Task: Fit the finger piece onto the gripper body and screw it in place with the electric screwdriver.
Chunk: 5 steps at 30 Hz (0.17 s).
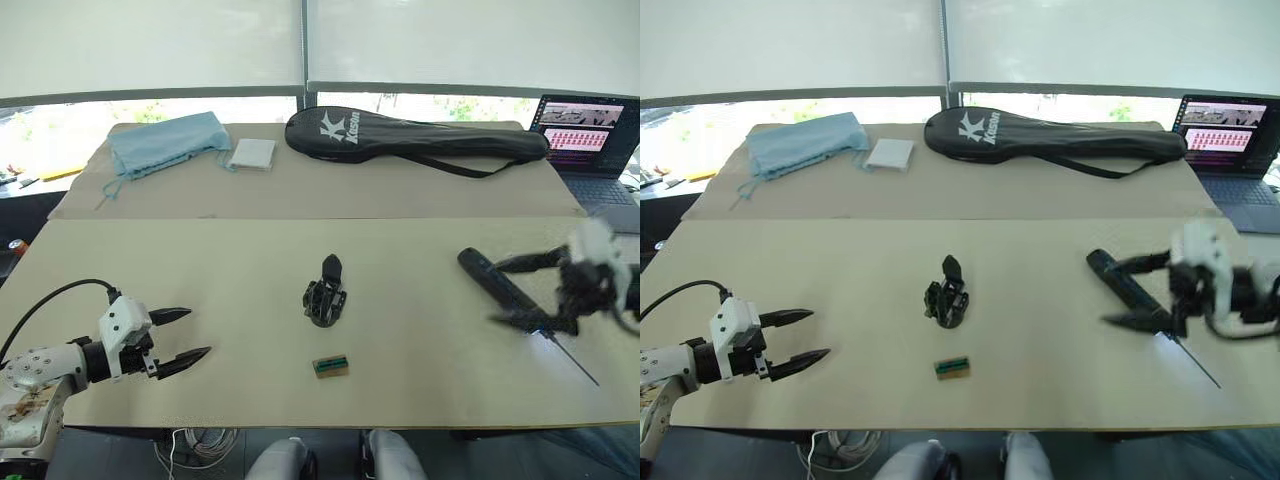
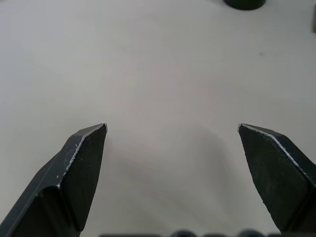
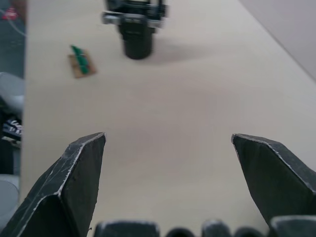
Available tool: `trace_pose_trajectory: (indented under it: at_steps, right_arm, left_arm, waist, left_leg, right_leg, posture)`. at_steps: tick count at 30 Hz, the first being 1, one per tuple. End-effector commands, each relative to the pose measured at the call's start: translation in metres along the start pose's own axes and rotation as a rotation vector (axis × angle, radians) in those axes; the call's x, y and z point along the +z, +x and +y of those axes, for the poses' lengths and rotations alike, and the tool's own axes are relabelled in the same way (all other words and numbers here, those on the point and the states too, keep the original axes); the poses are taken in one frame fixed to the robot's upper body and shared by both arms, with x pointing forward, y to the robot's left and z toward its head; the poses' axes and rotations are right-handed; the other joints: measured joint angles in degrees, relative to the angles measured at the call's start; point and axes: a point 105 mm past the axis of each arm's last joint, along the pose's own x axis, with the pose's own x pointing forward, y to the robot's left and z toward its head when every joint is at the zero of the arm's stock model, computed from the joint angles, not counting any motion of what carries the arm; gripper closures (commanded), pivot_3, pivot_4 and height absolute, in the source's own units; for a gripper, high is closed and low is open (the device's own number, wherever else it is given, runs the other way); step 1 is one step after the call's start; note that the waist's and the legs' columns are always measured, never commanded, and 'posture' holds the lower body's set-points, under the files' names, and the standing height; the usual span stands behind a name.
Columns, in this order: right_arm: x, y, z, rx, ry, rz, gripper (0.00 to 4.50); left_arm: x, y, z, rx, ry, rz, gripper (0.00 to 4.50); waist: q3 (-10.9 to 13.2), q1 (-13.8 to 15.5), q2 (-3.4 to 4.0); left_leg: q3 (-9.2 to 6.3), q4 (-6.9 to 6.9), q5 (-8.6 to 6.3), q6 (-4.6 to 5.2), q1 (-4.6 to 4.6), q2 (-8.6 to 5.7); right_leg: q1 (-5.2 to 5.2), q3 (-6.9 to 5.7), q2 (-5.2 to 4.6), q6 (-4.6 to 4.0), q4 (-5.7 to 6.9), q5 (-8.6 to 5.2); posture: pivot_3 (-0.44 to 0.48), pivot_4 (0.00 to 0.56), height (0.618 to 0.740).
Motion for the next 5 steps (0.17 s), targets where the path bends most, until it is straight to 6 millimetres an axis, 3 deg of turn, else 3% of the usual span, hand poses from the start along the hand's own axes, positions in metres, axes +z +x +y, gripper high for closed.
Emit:
trace_pose_trajectory:
  at_steps: [1, 5]
  right_arm:
    - [0.019, 0.014, 0.008, -0.014, -0.132, -0.077, 0.02]
    - [0.013, 0.024, 0.007, -0.052, -0.183, -0.115, 0.02]
  left_arm:
    - [0.01, -0.001, 0.008, 0.041, 0.071, -0.022, 0.0]
    - [0.011, -0.001, 0.001, 0.009, 0.069, -0.022, 0.0]
  waist:
    - [-0.02, -0.09, -0.03]
    - [-0.04, -0.29, -0.13]
  left_leg:
    - [0.03, 0.0, 0.0, 0.0, 0.01, -0.02]
    - [0.08, -0.01, 0.0, 0.0, 0.12, -0.03]
  right_leg:
    - [0.0, 0.03, 0.0, 0.0, 0.02, 0.01]
    - [0.02, 0.07, 0.03, 0.0, 0.04, 0.01]
  posture:
    - [0.0, 0.15, 0.74]
    - [0.0, 0.15, 0.74]
